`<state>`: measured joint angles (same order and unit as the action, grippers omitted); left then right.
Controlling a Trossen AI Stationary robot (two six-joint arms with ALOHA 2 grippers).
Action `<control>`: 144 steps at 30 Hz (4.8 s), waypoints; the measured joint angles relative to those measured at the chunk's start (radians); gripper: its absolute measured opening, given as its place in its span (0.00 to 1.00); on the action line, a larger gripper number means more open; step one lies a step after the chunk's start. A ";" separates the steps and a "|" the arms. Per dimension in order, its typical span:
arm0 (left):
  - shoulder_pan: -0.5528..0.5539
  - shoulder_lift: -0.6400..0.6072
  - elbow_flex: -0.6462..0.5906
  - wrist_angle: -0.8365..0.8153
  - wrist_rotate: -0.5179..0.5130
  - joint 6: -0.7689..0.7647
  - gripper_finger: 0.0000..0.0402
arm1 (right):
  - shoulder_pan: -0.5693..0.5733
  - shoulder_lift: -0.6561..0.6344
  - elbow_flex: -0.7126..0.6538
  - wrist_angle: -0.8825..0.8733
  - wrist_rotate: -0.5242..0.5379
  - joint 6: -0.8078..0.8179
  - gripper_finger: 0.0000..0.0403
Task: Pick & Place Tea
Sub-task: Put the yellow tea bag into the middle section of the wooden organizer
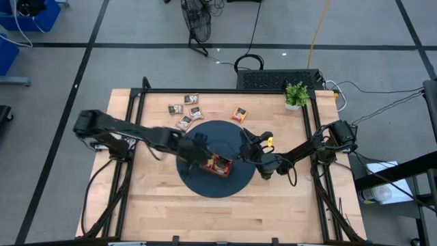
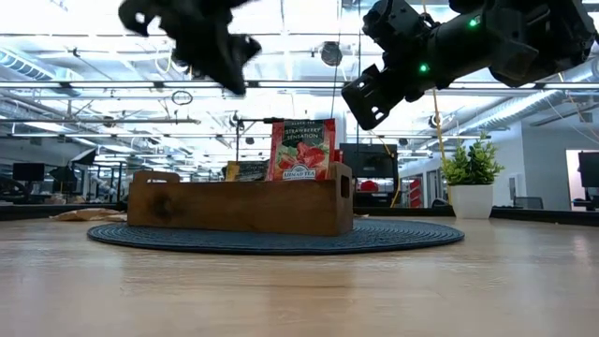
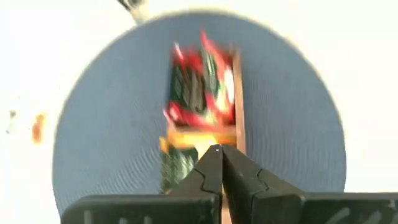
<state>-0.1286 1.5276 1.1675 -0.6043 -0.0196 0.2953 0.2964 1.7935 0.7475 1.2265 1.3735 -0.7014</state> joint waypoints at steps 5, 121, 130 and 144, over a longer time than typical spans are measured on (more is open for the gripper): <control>0.082 -0.232 -0.208 0.275 0.081 0.039 0.04 | -0.024 -0.003 0.006 0.000 -0.012 -0.026 0.15; 0.397 -0.287 -0.765 1.265 0.113 -0.867 0.30 | -0.197 0.111 0.497 -1.021 -0.616 0.068 0.00; 0.397 -0.356 -0.768 1.303 0.230 -0.612 0.01 | -0.185 0.108 0.502 -1.007 -0.582 0.200 0.05; 0.280 -0.543 -0.766 0.890 0.368 -0.194 0.00 | -0.246 -0.057 0.498 -1.197 -0.527 0.442 0.21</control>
<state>0.1515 0.9846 0.4011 0.2862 0.3489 0.1012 0.0509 1.7361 1.2459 0.0300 0.8468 -0.2594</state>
